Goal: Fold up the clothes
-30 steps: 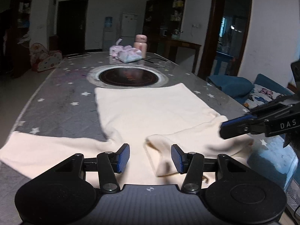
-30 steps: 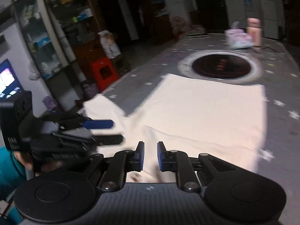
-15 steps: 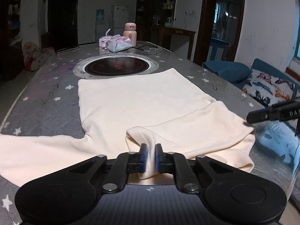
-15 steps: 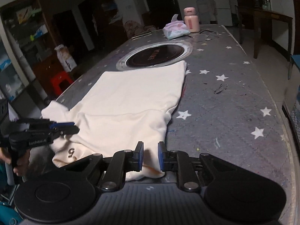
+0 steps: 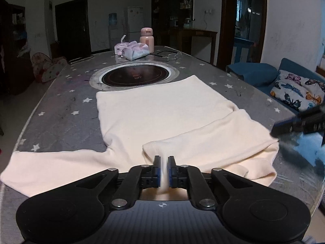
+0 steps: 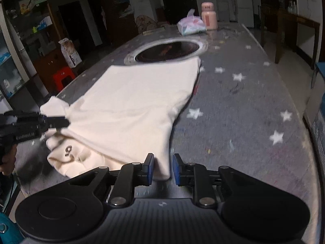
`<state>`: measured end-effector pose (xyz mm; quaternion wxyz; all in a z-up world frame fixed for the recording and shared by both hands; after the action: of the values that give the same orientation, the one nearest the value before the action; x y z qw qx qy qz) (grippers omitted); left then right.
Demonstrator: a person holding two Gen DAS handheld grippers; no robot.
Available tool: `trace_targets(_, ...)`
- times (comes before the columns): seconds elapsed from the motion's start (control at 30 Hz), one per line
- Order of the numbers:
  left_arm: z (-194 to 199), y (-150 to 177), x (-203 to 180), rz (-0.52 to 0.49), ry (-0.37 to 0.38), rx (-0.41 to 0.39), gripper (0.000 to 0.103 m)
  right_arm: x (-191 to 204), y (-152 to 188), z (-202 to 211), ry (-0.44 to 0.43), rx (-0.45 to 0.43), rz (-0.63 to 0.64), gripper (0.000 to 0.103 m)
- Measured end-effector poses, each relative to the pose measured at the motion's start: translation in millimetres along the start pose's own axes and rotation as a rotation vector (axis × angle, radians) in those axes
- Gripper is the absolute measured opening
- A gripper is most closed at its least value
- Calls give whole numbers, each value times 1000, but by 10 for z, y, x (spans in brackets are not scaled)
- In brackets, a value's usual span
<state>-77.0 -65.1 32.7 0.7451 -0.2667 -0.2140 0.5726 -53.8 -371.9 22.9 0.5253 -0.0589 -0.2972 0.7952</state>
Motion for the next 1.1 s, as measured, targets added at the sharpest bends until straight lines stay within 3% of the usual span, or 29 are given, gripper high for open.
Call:
trace_targets(0.17,101,-47,38,7,-25,-37,24,67,-219,58,1,-50,47,20)
trace_targets(0.33,99,-96,-77,-36,40,-66,24,139,-412,-100,-5,-66,78,19)
trace_targets(0.43,-37,-103,-138,-53,71,-45,24,167,-474,-240,-6,-64,87,19)
trace_targets(0.57,-265,-88,-83,-41,46,26,23,152,-481,-394,18,-42,83,18)
trace_targets(0.83,-215,-175,-56,-26,73,-10,24,154,-538,-302,36,-75,84,18)
trace_targets(1.1,-325,-155,22,13,58,21,24,215,-588,-495,62,-50,103,17)
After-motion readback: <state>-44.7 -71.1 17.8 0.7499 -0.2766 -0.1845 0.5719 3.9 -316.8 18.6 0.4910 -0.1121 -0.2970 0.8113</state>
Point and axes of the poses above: each gripper's, at about its wrist camera, not at the fingertips, and z roughly against the way its jaws point, x to its left, y to its underside, the point moved 1 cm from there along -z, roughly the way its jaws point, and after that the axes turned 12 degrees about x, right-handed, at the moved point
